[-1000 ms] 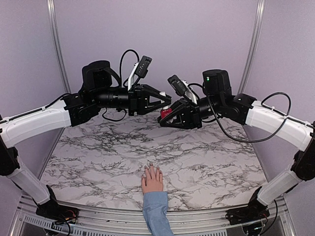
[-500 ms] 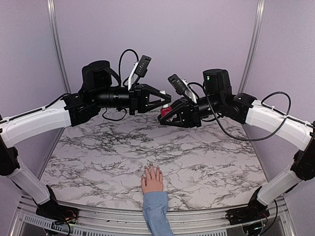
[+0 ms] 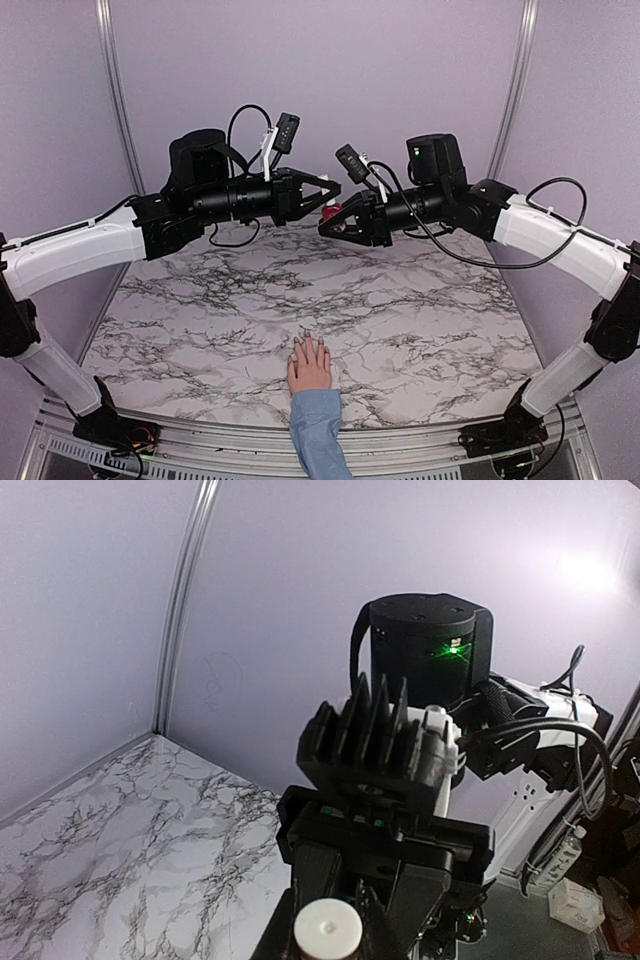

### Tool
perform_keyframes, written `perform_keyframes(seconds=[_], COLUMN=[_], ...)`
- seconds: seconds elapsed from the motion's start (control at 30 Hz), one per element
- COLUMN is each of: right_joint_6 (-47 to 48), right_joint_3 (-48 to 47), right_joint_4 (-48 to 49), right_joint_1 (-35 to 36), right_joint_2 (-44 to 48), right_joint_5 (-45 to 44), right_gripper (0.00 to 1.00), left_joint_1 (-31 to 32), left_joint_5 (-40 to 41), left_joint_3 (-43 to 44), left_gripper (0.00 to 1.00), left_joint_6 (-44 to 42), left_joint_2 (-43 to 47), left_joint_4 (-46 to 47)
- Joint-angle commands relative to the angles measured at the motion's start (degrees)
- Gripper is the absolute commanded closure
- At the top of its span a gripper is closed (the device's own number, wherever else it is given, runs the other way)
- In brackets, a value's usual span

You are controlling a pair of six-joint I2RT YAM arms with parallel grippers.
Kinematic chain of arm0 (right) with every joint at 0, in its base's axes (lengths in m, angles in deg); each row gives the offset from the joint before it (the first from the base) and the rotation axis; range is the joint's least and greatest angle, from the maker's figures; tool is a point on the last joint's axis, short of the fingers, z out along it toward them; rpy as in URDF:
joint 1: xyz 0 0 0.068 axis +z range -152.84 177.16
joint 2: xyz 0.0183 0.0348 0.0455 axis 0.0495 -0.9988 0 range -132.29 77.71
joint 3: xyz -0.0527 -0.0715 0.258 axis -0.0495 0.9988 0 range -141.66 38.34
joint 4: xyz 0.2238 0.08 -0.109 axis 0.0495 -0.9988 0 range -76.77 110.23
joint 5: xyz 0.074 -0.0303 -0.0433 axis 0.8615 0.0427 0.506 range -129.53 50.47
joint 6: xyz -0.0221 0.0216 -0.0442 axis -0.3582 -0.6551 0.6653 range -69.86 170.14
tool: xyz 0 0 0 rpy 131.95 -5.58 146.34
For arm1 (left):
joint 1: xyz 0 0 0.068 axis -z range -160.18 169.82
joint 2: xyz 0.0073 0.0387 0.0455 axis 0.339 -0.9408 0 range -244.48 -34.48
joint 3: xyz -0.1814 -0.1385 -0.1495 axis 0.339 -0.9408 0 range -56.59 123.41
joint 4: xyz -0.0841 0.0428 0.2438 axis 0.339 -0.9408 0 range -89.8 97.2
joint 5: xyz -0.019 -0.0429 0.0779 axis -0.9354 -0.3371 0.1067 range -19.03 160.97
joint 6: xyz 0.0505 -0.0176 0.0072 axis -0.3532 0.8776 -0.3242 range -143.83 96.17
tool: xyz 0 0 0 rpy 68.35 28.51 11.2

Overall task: Paint the nails
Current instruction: Unscrew the cap of the nail polish bottle.

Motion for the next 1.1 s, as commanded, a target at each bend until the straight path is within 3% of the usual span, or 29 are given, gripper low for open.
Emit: perform_keyframes(seconds=[0.0, 0.27, 0.6, 0.8, 0.97, 1.07], right_joint_6=[1.2, 2.3, 2.1, 2.4, 3.8, 4.4], right_joint_3=[-3.9, -5.1, -2.9, -2.0, 0.8, 1.5], right_joint_4=[-1.1, -0.3, 0.6, 0.1, 1.8, 2.4], right_joint_1=[-0.8, -0.7, -0.7, -1.2, -1.6, -1.8], right_joint_2=[-1.5, -3.3, -3.2, -2.2, -0.9, -0.4], right_joint_5=[-11.2, -22.2, -24.4, -21.4, -12.5, -4.5], right_gripper=[1.00, 1.00, 1.00, 1.00, 1.00, 1.00], left_joint_1=[1.4, 3.0, 4.5, 2.5, 0.1, -1.2], left_joint_5=[7.0, 23.2, 29.2, 22.6, 14.0, 6.5], left_joint_3=[-1.0, 2.1, 4.9, 2.5, -1.2, -1.7], left_gripper=[1.00, 1.00, 1.00, 0.64, 0.44, 0.38], left_joint_6=[0.8, 1.1, 3.9, 3.8, 2.6, 1.6], left_joint_2=[-0.6, -3.7, -5.8, -2.2, 2.0, 3.1], left_joint_4=[0.0, -6.6, -8.4, -6.9, -3.2, -2.4])
